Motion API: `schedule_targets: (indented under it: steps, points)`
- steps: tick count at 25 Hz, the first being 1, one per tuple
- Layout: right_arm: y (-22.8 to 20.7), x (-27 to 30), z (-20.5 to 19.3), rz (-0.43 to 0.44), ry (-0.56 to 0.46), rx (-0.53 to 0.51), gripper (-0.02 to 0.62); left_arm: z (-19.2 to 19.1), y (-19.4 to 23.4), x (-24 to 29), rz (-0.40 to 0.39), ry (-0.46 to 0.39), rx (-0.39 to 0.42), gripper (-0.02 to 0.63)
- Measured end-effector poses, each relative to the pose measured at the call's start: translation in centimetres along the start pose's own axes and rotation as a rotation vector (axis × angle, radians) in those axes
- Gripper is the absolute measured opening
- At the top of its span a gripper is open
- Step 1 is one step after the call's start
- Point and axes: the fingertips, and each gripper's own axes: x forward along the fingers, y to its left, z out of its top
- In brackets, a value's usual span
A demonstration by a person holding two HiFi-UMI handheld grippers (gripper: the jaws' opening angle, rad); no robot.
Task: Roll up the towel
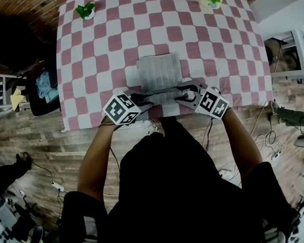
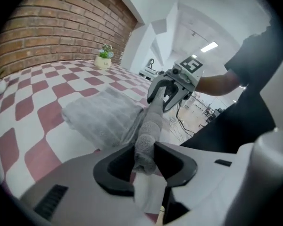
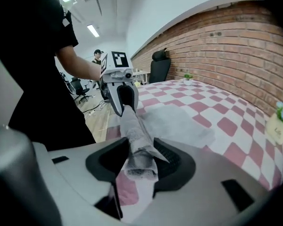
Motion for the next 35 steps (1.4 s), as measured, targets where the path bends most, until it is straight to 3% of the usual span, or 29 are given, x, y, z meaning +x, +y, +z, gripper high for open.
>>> schedule_targets:
  steps: [6,9,13,16,19,23,26,29,31,35]
  points:
    - [-1.7,0.1,-0.7,-0.054,-0.056,0.115,0.169,1.2,2.7,-0.4,0.1,-0.081,-0.096,0.182]
    - [-3.1,0.1,-1.0,-0.124,-0.09,0.187,0.196,1.3,3.5,-0.4,0.12,-0.118,-0.165,0.199]
    - [-4.8,-0.2,-0.8,-0.224,-0.115,0.209,0.239,1.8,4.6,-1.0,0.168,-0.177,-0.21,0.222]
    - [-5.8,-0.4,-0.5,-0.267,-0.128,0.202,0.244,2.8,5.4,-1.9,0.253,-0.219,-0.134,0.227]
    - [-6.2,-0.2,-0.7,-0.28,-0.127,0.183,0.244,3.1,5.3,-1.9,0.334,-0.19,-0.002,0.237]
    - [-6.6,0.0,-0.6,-0.311,-0.113,0.124,0.249,3.7,5.6,-2.0,0.396,-0.155,0.099,0.243]
    - [-6.5,-0.3,0.5,-0.328,-0.131,0.039,0.249,3.8,5.8,-1.9,0.412,-0.129,0.126,0.215]
    - [-5.1,-2.4,3.1,-0.369,-0.168,-0.105,0.248,3.8,6.3,-1.6,0.425,-0.125,0.104,0.209]
    - [-2.6,-2.9,4.2,-0.35,-0.137,-0.285,0.249,3.8,6.7,-1.6,0.422,-0.13,0.084,0.209]
    - [0.7,-0.3,1.2,-0.296,0.095,-0.704,0.249,3.8,7.0,-1.5,0.41,-0.13,0.073,0.21]
